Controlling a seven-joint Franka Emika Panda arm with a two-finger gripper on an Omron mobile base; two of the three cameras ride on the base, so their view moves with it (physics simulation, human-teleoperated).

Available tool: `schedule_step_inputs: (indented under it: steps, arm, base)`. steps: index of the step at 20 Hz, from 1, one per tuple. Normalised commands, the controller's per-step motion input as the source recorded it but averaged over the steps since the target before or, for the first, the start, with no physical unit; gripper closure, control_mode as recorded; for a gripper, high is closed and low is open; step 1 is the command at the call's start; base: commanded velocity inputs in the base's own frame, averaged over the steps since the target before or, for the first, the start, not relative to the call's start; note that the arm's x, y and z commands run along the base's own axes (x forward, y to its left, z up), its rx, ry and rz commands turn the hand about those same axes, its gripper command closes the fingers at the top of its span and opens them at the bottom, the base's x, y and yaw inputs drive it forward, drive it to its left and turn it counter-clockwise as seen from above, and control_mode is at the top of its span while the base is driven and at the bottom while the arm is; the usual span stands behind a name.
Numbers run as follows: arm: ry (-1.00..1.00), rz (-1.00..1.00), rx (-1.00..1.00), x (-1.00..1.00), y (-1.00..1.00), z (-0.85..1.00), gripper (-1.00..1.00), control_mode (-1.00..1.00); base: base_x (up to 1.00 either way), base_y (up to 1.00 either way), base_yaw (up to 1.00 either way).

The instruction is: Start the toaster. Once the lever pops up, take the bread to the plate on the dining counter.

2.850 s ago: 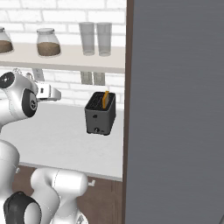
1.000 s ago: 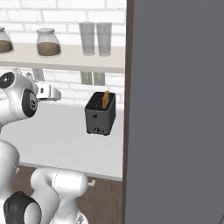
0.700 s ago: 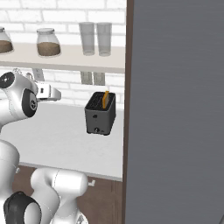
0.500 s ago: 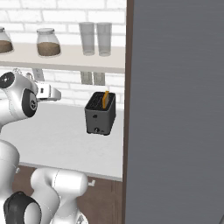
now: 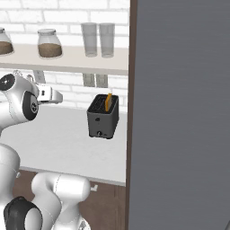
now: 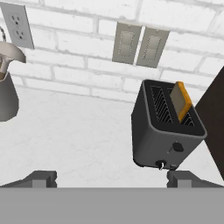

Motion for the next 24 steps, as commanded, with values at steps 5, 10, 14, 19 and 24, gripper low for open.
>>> schedule_step_inputs:
  steps: [5, 10, 14, 19, 24]
  arm:
    - [0.0, 0.0, 0.0, 0.0, 0.0, 0.0, -1.0, -1.0]
    - [0.0, 0.0, 0.0, 0.0, 0.0, 0.0, -1.0, -1.0]
    - [0.0, 0.0, 0.0, 0.0, 0.0, 0.0, -1.0, -1.0]
    - [0.0, 0.0, 0.0, 0.0, 0.0, 0.0, -1.0, -1.0]
    - [0.0, 0.0, 0.0, 0.0, 0.0, 0.0, -1.0, -1.0]
  base:
    - [0.0, 0.0, 0.0]
    - [0.0, 0.0, 0.0]
    - [0.0, 0.0, 0.0]
    - [0.0, 0.0, 0.0]
    - [0.0, 0.0, 0.0]
